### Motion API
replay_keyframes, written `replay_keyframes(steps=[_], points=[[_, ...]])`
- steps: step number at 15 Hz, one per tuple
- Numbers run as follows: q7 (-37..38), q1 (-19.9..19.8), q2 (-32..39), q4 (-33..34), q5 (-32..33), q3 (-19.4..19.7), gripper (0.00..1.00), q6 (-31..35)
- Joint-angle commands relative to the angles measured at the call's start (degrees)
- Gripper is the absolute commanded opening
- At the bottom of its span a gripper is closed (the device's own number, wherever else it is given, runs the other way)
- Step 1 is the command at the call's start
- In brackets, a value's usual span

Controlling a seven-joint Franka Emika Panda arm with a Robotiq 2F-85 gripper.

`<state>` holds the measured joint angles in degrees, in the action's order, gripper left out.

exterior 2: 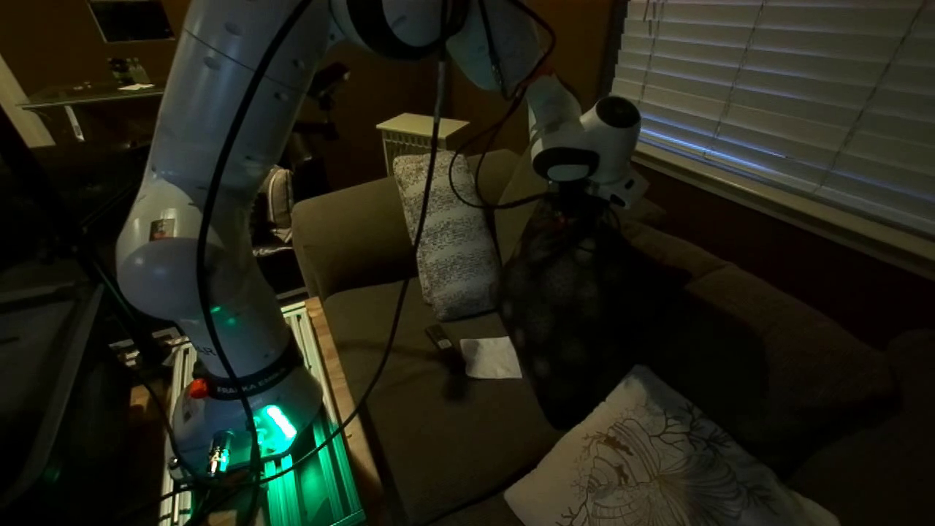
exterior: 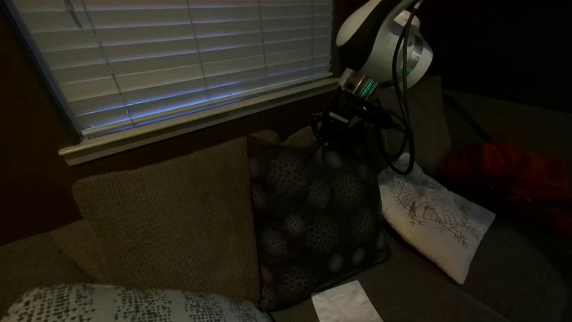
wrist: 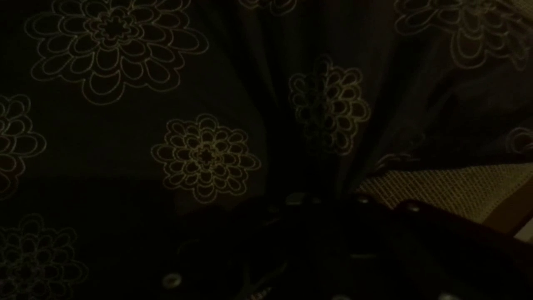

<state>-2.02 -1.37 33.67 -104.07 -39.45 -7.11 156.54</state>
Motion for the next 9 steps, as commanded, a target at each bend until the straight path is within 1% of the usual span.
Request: replay_keyframes(steps=[1,2,3,6,9], points=[[-0.34,-1.1,-3.56,-0.56,0.81,-1.54,0.02,1.03],[-0.54,-1.13,-3.68,-0.65,0.98,-1.56,0.02,0.87],[0.4,-0.48,-3.33,-0.37,2.09,-0.74,0.02,0.19],[3.52,1.01,-1.55,1.18,7.46,1.42,0.02,-2.75],[5.31,0.61,0.23,3.26,11.81,1.21,0.02,-5.95]])
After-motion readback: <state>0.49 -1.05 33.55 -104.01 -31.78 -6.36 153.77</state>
